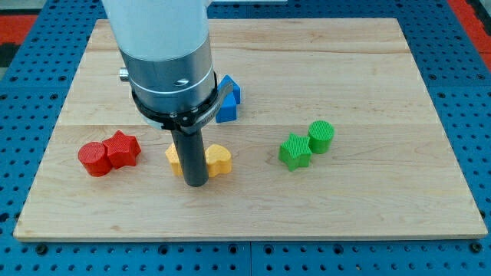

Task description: Move the red blocks away from each other

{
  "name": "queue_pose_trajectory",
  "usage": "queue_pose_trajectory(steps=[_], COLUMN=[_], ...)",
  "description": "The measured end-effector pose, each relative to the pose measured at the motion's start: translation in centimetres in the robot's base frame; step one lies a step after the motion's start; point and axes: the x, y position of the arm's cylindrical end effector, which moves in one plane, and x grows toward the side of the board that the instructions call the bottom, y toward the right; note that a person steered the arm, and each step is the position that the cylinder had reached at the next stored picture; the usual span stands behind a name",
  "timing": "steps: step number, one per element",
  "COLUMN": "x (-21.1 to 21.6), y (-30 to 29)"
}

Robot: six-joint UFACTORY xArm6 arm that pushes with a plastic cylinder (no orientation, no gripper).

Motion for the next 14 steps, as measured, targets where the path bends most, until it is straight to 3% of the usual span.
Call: queue_pose_trajectory(steps=[1,2,3,4,5,10,11,12,13,14], x=[-0.3,0.1,3.7,2.5,-1.5,-2.9,-1.6,-1.1,-3.5,-3.6], y=[-0.7,-6.8,-8.0,-14.4,-14.5,-13.4,-16.2,-23.4,-22.0,-16.2])
